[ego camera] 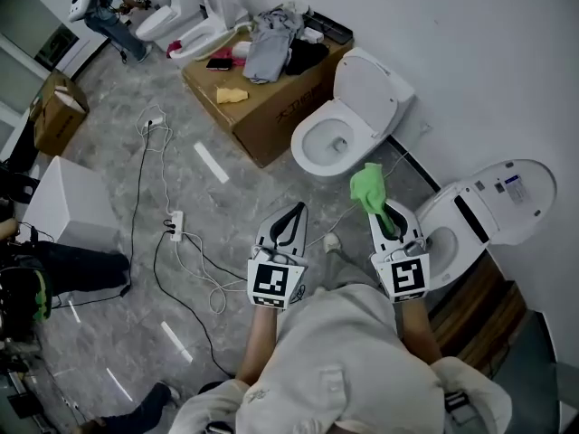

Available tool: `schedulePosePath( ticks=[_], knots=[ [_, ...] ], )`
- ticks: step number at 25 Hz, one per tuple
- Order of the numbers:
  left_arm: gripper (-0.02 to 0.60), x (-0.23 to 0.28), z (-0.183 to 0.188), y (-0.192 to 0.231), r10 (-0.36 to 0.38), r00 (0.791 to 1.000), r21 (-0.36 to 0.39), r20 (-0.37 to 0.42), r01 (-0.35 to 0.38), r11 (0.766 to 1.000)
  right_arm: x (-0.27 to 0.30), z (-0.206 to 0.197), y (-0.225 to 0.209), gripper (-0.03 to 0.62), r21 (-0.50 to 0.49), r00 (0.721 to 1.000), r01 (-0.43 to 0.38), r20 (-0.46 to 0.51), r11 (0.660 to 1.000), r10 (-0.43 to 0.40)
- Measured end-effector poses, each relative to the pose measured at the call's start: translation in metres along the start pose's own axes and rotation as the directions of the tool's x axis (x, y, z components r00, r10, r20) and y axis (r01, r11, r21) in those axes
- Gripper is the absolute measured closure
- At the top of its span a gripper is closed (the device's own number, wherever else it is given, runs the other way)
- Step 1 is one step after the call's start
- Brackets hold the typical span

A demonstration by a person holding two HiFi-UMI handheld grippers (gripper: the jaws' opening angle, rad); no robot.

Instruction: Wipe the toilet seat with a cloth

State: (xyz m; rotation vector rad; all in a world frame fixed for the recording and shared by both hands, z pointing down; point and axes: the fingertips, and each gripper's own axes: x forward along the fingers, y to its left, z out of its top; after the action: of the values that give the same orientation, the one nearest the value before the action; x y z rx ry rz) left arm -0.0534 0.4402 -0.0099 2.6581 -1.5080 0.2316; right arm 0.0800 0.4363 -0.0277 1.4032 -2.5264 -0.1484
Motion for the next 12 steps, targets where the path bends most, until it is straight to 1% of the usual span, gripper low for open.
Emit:
schedulePosePath(
  ticks=[5, 8, 12],
  knots=[
    [0.569, 0.048, 0.011, 0.02, 0.026, 1.0, 0.01, -0.01, -0.026, 1.0, 0.049, 0.0, -0.031, 0.548, -0.007, 0.999, -0.049, -0.005, 0.999, 0.049],
    [0.569, 0.073, 0.016, 0.034, 0.061, 0.998, 0.006, -0.021, -0.061, 0.998, 0.077, 0.0, -0.048, 0.548, -0.034, 0.997, -0.078, -0.008, 0.996, 0.078],
    [0.569, 0.098, 0.022, 0.05, 0.11, 0.994, 0.002, -0.029, -0.11, 0.994, 0.108, 0.0, -0.066, 0.548, -0.033, 0.993, -0.115, 0.014, 0.993, 0.115]
  ],
)
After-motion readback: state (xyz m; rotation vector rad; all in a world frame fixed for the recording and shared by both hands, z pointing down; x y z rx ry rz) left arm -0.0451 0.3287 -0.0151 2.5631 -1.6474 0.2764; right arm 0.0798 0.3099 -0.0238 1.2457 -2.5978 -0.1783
